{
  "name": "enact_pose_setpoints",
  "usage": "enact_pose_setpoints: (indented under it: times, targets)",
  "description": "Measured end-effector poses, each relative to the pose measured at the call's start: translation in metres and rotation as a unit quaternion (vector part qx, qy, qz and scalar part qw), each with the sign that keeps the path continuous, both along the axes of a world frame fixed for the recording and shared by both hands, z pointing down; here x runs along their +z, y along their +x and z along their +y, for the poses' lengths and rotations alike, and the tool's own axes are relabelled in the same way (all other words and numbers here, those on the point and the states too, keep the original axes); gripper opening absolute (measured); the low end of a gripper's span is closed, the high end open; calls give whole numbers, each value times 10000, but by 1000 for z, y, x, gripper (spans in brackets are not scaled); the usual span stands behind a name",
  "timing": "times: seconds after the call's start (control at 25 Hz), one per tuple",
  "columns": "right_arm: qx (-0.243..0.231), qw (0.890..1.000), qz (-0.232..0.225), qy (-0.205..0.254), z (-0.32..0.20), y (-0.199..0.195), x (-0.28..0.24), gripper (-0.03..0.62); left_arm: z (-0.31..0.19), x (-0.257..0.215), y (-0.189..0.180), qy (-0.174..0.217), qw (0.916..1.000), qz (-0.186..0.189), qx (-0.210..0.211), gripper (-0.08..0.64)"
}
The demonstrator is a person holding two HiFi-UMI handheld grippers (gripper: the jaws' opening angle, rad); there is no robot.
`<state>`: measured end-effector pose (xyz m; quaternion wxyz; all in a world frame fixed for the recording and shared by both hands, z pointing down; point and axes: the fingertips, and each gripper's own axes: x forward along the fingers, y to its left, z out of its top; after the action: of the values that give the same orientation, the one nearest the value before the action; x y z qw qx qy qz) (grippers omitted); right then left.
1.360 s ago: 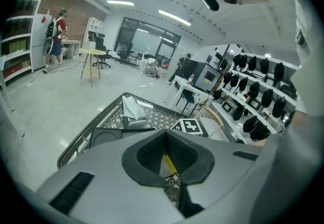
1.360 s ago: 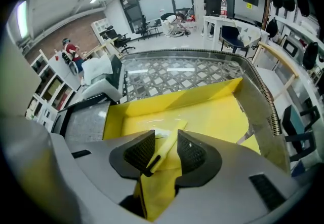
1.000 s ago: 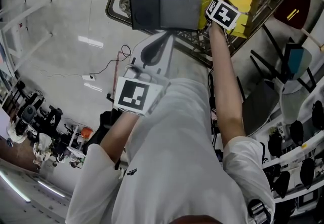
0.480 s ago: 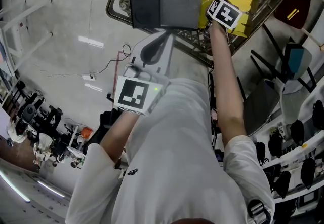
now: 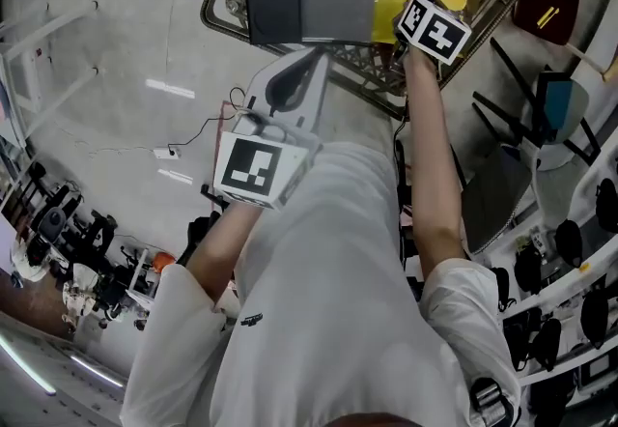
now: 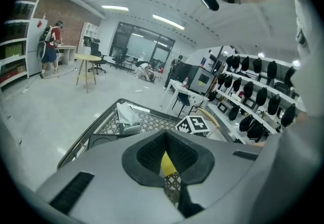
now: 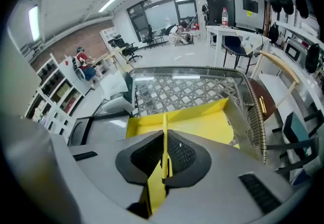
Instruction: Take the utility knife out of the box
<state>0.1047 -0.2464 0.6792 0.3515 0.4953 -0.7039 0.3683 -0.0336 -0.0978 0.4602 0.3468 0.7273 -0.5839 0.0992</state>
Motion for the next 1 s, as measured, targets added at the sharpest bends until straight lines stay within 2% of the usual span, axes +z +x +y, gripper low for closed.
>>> enact_pose_setpoints:
  times: [0.56,1.0]
  targets:
    - [-104,9940,-633,886,33,1,-119,15,22,-46,0,511,9985,-89,144,2]
    - [-310,9769,-1088,1811,68,11,-231,15,29,-92,-1,969,9949,-232,144,2]
